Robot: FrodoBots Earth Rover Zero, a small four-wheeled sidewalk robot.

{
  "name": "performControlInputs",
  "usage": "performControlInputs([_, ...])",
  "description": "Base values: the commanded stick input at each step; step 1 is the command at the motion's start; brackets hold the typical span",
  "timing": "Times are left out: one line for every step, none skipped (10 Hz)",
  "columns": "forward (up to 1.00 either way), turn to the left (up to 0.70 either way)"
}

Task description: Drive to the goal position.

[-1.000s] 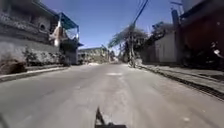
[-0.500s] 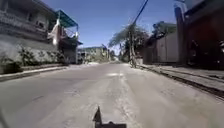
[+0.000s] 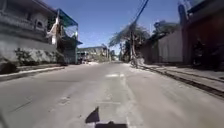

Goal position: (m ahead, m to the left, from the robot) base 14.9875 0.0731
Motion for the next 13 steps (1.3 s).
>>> performControlInputs([0.7, 0.0])
performControlInputs([0.7, 0.0])
performControlInputs([0.7, 0.0])
performControlInputs([0.7, 0.0])
performControlInputs([0.7, 0.0])
performControlInputs([0.7, 0.0])
performControlInputs([0.7, 0.0])
performControlInputs([0.7, 0.0])
performControlInputs([0.7, 0.0])
performControlInputs([0.7, 0.0])
performControlInputs([0.7, 0.0])
performControlInputs([0.7, 0.0])
performControlInputs([0.7, 0.0])
